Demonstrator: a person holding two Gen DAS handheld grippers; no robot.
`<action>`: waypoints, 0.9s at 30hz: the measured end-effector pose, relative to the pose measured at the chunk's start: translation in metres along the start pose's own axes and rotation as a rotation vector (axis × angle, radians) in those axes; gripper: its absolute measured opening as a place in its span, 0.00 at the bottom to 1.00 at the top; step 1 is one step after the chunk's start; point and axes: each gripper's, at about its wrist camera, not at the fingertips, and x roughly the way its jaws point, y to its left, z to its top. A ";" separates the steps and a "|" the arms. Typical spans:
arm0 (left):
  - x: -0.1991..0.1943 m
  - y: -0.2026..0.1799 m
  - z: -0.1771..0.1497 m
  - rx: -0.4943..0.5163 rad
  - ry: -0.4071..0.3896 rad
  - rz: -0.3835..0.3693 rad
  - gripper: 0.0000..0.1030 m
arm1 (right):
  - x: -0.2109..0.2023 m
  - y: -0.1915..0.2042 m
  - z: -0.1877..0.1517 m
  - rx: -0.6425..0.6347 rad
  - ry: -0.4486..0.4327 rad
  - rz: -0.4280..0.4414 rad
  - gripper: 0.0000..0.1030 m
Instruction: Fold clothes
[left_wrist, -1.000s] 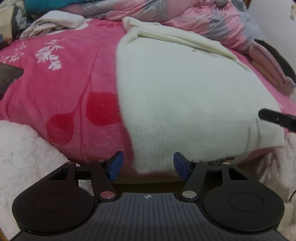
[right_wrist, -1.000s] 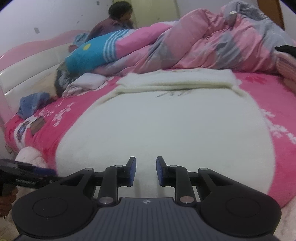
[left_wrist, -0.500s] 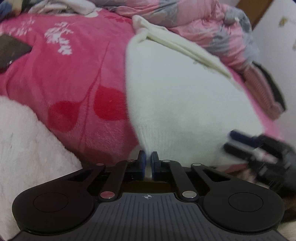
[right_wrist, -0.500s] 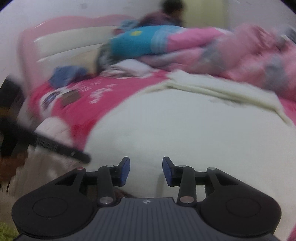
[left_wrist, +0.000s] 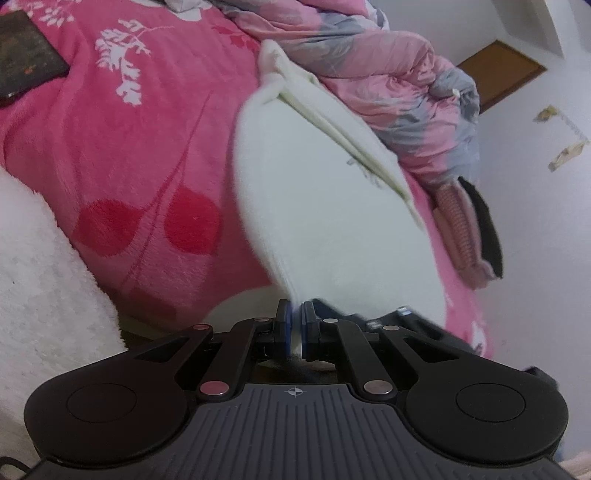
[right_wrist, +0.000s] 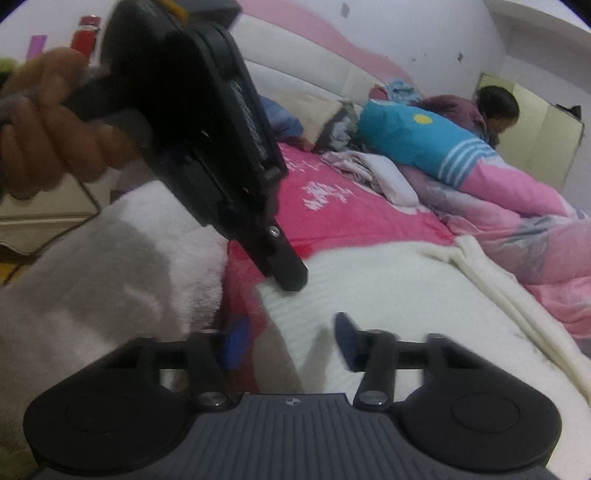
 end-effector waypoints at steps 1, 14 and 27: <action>0.000 0.002 0.000 -0.009 0.000 -0.009 0.03 | 0.003 -0.002 0.001 0.012 0.010 -0.007 0.24; 0.019 0.032 0.018 -0.201 0.017 -0.081 0.33 | 0.004 -0.019 -0.002 0.090 0.012 -0.001 0.04; 0.054 0.027 0.023 -0.192 0.104 -0.136 0.30 | 0.000 -0.023 0.003 0.126 -0.027 0.012 0.04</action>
